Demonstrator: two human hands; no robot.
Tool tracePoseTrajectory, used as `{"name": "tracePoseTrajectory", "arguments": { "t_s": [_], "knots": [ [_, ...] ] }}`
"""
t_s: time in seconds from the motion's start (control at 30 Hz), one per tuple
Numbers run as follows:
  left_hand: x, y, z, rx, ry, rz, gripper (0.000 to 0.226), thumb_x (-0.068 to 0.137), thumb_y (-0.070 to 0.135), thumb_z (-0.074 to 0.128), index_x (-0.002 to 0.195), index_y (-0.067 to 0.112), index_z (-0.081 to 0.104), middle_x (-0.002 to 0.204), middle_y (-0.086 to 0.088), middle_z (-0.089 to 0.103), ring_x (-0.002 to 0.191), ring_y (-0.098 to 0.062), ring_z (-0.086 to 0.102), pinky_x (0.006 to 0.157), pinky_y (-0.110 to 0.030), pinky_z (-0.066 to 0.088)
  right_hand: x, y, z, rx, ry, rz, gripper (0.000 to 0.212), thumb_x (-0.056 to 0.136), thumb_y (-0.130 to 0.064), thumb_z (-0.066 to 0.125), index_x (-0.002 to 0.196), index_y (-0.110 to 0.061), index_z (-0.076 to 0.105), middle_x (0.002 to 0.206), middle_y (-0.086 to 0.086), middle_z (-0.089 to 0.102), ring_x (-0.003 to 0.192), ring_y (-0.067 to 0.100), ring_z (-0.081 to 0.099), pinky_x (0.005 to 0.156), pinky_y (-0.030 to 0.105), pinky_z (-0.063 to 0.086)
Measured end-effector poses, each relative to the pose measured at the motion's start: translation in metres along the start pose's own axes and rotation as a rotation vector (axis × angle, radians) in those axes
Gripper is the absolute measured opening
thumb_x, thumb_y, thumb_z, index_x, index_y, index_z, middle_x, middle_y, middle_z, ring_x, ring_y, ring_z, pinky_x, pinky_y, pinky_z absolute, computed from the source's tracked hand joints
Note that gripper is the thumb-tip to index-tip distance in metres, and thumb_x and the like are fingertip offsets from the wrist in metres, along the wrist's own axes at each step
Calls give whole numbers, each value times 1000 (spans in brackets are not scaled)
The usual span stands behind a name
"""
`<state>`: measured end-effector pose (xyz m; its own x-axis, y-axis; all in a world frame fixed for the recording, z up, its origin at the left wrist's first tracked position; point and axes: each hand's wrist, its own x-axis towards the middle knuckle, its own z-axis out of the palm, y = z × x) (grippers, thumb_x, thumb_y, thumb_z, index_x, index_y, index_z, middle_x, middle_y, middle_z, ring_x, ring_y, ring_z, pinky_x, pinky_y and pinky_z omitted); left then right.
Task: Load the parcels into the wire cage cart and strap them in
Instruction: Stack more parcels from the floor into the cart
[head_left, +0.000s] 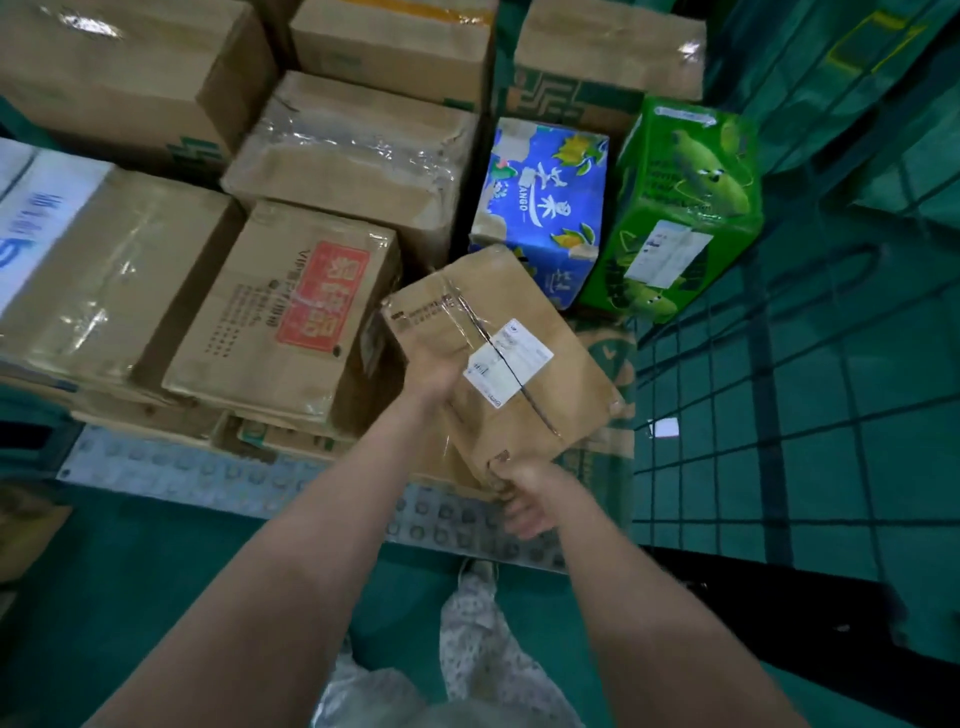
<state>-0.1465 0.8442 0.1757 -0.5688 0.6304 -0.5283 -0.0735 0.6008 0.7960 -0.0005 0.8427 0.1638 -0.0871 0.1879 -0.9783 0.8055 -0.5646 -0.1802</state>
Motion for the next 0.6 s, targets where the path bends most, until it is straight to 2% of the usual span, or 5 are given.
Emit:
{"name": "tracePoseTrajectory", "arguments": {
  "t_s": [0.13,0.27,0.33,0.47,0.6],
  "knots": [
    [-4,-28,14,111,184,-248,74,90,28,59,147,6,17,149,-17,26,136,-34,28,110,-41,28,0,-19,-48,-261,291,-24,62,91,-49,54,136,-8,43,138,11,48,121,27,49,99,35,43],
    [1,-43,27,-19,47,-374,69,83,27,67,140,2,37,140,-13,46,124,-30,49,101,-41,45,8,-38,-73,-77,680,-148,95,81,-27,70,151,-13,7,152,12,18,137,32,29,108,45,34],
    [0,-39,27,-122,79,-381,66,79,30,69,135,6,46,134,-8,52,118,-27,54,98,-39,48,14,-38,-76,-112,668,-250,104,79,-30,72,152,-20,-1,157,7,13,139,34,26,108,48,35],
    [-5,-21,17,-134,172,-357,86,66,37,63,141,9,34,136,-9,49,121,-31,50,102,-41,42,16,-27,-70,-209,526,-169,60,88,-41,62,135,-9,42,134,14,49,113,31,54,78,35,46],
    [9,1,-4,-6,171,-202,89,63,40,54,144,12,32,140,-11,44,125,-34,45,104,-44,39,14,-24,-41,7,347,-139,51,91,-42,58,126,-5,48,116,17,59,84,33,66,73,40,57]
  ]
}}
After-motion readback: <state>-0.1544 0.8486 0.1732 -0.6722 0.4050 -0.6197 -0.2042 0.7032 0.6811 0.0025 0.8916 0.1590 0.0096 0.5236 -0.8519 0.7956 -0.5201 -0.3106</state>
